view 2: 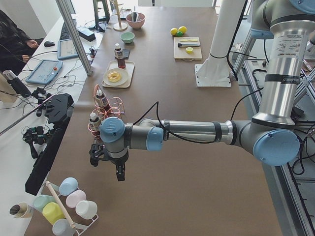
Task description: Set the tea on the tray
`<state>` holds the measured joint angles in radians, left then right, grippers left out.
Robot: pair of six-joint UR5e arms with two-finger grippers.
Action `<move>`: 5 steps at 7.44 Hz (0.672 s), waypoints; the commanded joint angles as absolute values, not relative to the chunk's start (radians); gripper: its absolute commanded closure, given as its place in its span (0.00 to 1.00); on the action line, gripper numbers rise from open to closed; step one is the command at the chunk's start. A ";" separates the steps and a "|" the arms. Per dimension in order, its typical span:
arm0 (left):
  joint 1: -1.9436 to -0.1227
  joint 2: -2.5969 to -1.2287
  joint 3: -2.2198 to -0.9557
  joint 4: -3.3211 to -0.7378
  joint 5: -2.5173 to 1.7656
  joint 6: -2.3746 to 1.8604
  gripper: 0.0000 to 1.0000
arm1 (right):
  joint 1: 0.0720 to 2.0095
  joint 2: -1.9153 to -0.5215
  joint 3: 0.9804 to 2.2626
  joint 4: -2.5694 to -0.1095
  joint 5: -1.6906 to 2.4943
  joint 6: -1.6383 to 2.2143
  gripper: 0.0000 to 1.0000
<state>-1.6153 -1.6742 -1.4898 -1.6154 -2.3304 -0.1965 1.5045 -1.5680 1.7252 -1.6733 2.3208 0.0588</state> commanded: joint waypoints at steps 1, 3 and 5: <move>-1.615 -1.672 -1.486 -1.615 -2.339 -0.196 0.03 | 1.572 -1.607 1.718 -1.664 2.352 0.005 0.00; -1.615 -1.658 -1.489 -1.615 -2.341 -0.196 0.03 | 1.597 -1.606 1.720 -1.667 2.359 -0.009 0.00; -1.612 -1.654 -1.491 -1.617 -2.342 -0.196 0.03 | 1.597 -1.606 1.720 -1.667 2.359 -0.008 0.00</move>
<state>-1.6143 -1.6569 -1.4888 -1.6162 -2.3408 -0.1963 1.5940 -1.6057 1.7196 -1.6667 2.3585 -0.0067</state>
